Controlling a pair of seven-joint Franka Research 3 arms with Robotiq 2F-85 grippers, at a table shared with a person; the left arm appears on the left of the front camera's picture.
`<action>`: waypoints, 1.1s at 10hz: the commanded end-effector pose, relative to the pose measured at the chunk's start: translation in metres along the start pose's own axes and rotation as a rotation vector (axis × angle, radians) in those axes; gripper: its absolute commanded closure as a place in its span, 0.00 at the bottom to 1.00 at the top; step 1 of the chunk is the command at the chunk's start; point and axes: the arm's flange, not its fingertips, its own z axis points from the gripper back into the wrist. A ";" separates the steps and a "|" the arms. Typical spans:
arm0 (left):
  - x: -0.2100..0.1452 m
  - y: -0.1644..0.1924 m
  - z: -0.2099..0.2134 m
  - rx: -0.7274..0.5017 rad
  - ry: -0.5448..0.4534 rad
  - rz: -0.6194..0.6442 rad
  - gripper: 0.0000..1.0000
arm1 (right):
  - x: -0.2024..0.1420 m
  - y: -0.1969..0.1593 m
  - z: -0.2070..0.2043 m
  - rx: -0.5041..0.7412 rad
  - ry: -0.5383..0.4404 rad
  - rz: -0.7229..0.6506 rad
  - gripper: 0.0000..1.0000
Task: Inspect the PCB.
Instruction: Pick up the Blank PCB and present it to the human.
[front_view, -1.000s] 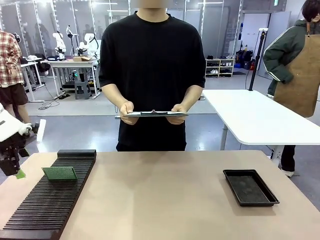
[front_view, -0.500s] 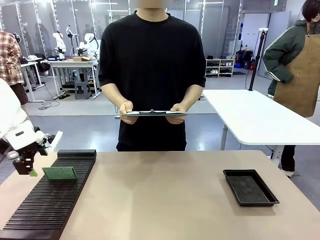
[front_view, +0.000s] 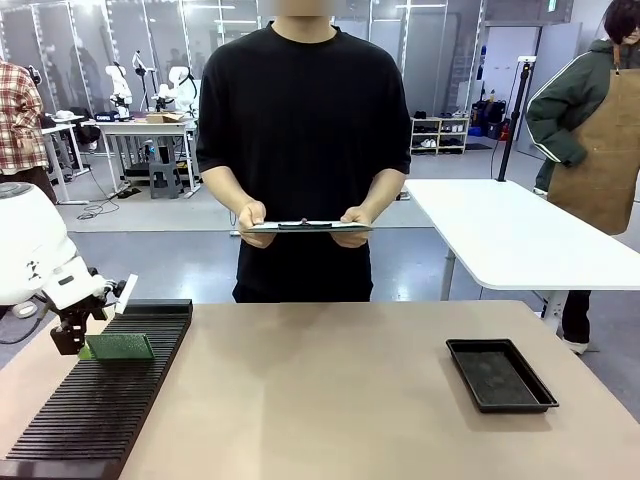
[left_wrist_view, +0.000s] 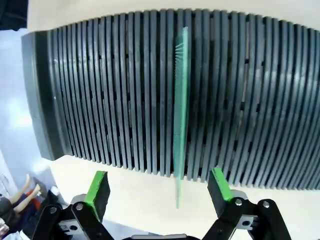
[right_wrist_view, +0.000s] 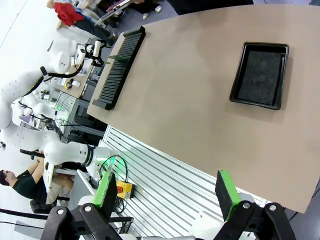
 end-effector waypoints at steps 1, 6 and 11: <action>-0.004 0.015 -0.014 -0.025 -0.019 0.008 0.00 | 0.000 0.001 0.001 0.013 -0.003 0.020 0.00; -0.007 0.016 -0.033 -0.091 -0.031 0.040 1.00 | 0.000 0.001 0.001 0.013 -0.003 0.020 0.00; -0.003 0.014 -0.019 -0.130 -0.062 0.038 1.00 | 0.000 0.001 0.001 0.013 -0.003 0.020 0.00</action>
